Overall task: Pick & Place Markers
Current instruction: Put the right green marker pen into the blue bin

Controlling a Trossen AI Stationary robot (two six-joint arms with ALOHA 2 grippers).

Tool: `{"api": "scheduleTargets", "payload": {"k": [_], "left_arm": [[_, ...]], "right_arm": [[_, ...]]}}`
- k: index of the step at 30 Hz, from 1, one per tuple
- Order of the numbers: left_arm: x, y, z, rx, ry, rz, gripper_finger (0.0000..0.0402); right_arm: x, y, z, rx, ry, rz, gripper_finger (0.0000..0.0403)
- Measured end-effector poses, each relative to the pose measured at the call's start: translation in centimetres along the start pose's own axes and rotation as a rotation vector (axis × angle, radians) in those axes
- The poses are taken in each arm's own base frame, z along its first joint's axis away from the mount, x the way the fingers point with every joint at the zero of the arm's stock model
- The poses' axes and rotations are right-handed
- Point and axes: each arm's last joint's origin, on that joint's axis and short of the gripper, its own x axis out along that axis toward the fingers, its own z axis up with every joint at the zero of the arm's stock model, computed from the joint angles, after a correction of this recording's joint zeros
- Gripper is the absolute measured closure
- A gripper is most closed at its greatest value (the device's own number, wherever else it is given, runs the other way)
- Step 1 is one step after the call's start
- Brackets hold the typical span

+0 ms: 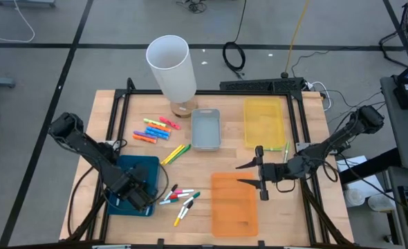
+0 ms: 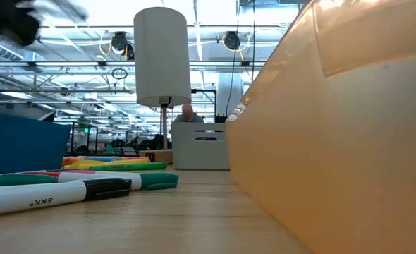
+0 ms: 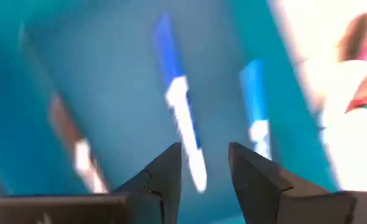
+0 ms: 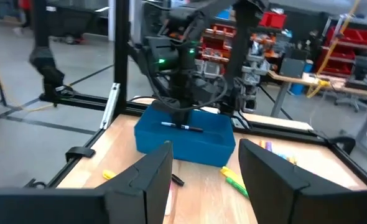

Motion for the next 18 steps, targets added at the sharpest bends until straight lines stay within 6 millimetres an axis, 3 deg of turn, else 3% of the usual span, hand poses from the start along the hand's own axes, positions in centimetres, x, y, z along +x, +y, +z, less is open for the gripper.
{"api": "scheduleTargets", "payload": {"k": [4,7,10,14,18], "left_arm": [[-1.0,-2.5,0.7,0.317,-0.327,-0.280,0.0266],[-3.6,-4.9,0.9,0.612,-0.538,-0.536,0.0266],[-6.3,-5.5,1.4,0.870,-0.754,-0.702,0.0266],[-7.3,-3.4,2.4,1.068,-0.880,-0.798,0.0266],[-7.6,1.0,4.6,1.000,-1.019,-0.851,0.0266]], "right_arm": [[-0.8,0.3,0.7,0.003,-0.031,0.023,0.0232],[-1.8,0.5,1.3,0.005,-0.045,0.015,0.0232],[-2.7,0.6,1.7,0.000,-0.039,0.008,0.0232],[-3.7,1.0,1.8,-0.010,-0.026,0.017,0.0232],[-4.5,1.5,1.9,-0.016,-0.011,0.005,0.0232]]}}
